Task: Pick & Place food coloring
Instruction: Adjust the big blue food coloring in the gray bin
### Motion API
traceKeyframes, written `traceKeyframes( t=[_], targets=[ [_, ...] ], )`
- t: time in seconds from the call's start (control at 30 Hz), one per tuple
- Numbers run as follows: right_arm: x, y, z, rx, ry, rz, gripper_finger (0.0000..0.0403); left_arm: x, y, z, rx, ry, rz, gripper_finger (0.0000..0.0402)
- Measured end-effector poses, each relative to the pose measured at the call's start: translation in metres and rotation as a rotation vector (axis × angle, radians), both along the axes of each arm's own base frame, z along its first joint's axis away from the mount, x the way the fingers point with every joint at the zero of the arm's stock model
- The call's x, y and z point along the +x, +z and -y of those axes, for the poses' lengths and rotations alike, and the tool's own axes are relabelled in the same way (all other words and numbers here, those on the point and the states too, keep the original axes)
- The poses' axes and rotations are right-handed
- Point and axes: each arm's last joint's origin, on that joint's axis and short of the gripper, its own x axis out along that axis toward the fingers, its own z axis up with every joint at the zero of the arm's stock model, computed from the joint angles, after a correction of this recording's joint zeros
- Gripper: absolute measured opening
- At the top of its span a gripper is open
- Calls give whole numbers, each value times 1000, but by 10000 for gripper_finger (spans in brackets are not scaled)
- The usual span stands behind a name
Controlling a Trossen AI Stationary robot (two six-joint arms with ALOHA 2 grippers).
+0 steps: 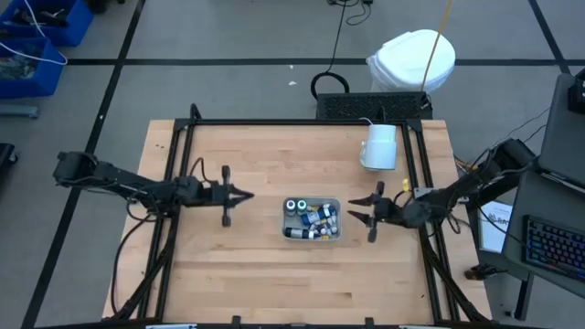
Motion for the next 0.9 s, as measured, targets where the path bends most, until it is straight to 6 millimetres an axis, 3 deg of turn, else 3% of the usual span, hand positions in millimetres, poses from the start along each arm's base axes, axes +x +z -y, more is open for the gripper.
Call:
traceKeyframes(
  t=[0.13, 0.33, 0.5, 0.7, 0.9],
  targets=[
    [24, 26, 7, -54, -16, -232, 104, 0, 0, -10, 7, 62, 3, 25],
    [53, 63, 22, 31, 93, -536, 98, 0, 0, -13, 7, 80, 2, 36],
    [85, 62, 31, 51, 195, -782, 113, 0, -1, -12, 6, 78, -9, 37],
    [122, 44, 38, 49, 315, -1008, 140, 1, 0, -12, 41, 77, -2, 37],
    [145, 32, 36, -88, 332, -1142, 175, 1, -1, -12, 44, 74, -18, 37]
  ],
)
